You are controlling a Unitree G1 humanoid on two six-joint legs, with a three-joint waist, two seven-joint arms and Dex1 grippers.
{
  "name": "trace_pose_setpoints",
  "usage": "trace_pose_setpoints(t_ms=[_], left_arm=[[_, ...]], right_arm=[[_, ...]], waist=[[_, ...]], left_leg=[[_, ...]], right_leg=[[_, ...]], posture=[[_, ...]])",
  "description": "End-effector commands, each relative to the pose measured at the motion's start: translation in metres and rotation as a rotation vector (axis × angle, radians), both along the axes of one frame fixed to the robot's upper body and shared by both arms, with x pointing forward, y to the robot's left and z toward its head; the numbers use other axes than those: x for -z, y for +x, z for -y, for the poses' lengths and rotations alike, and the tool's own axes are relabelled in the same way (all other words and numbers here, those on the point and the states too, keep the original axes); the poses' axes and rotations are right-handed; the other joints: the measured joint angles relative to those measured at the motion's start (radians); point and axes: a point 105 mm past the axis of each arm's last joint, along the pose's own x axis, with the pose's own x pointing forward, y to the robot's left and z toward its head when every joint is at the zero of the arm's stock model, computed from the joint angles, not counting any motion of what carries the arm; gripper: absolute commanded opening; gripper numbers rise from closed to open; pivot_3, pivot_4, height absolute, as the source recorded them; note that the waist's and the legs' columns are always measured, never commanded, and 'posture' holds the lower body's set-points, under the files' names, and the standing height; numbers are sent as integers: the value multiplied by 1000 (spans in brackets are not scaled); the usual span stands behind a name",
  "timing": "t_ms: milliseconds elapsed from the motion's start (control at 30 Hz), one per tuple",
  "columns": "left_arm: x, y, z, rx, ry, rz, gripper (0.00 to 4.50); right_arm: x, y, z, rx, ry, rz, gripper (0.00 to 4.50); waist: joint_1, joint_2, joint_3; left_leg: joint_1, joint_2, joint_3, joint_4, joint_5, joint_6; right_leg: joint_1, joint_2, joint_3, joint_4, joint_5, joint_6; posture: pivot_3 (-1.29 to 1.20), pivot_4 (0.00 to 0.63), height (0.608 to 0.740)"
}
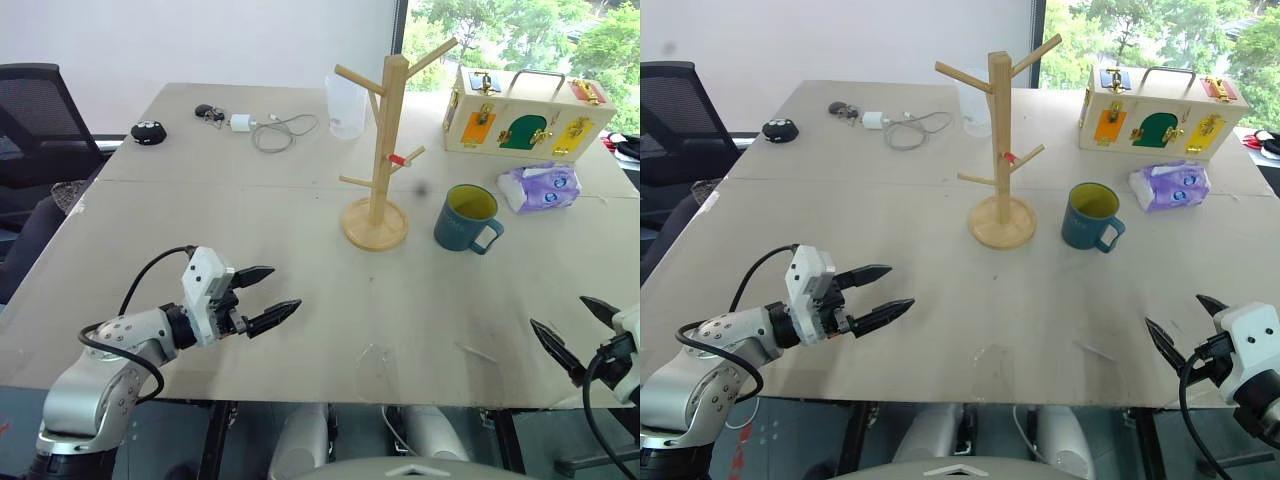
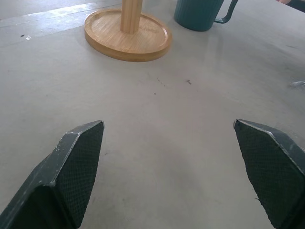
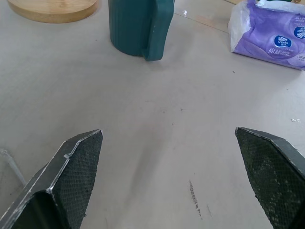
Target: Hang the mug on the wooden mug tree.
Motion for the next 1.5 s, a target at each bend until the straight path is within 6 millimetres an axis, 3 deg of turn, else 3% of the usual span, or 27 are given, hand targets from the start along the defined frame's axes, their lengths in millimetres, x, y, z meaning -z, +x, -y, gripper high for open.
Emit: trace_pose_setpoints(t_ms=[33, 133, 400, 567, 767, 867, 1133, 1467, 1500], left_arm=[[-15, 1, 5, 52, -20, 34, 4472], [-37, 4, 19, 140, -79, 75, 4472], [-55, -17, 47, 391, -59, 115, 4472], [-62, -22, 54, 425, -46, 134, 4472], [-64, -23, 55, 401, -35, 148, 4472], [-64, -24, 55, 389, -31, 152, 4500], [-66, -23, 53, 364, -20, 170, 4500], [-64, -24, 52, 352, -18, 168, 4500], [-64, -24, 52, 351, -17, 168, 4500]], right_arm=[[-12, 9, -15, -13, -7, 55, 4500], [-18, 24, -40, -16, 33, 71, 4500], [-18, 66, -51, 96, 106, 23, 4500], [-12, 90, -53, 148, 140, 6, 4500], [-11, 104, -48, 190, 180, 14, 4500], [-9, 112, -51, 194, 180, 21, 3377], [-8, 128, -60, 216, 206, 41, 3377], [-14, 133, -65, 236, 211, 61, 3377], [-14, 133, -65, 237, 210, 62, 2945]], waist=[[0, 0, 0], [-1, -2, 1], [-3, -1, 1], [-1, -1, 1], [-2, -1, 1], [-4, -1, 1], [-14, -1, 1], [-26, -1, 1], [-26, -1, 1]], left_leg=[[0, 0, 0, 0, 0, 0], [0, 0, -1, 0, 0, 0], [-3, -1, 1, 0, 0, 0], [-5, -1, 0, 0, 0, 0], [-6, -1, 0, 0, 0, 0], [-6, -1, 0, 0, 0, 0], [-6, -1, 0, 0, 0, 0], [-6, -1, 0, 0, 0, 0], [-6, -1, 0, 0, 0, 0]], right_leg=[[0, 0, 0, 0, 0, 0], [0, 0, -1, 1, 0, 0], [-3, -1, -2, -1, 3, -4], [-4, 2, -3, -1, 3, -4], [-4, 5, -2, -2, 2, -3], [-5, 5, -2, -1, 2, -3], [-6, 6, -1, 0, 3, -3], [-6, 6, -1, 0, 3, -2], [-6, 6, -1, 0, 3, -2]], posture=[[0, 150, 740], [0, 150, 740], [0, 150, 740], [0, 150, 740], [0, 150, 740], [0, 150, 740], [0, 150, 740], [0, 150, 740], [0, 150, 740]])
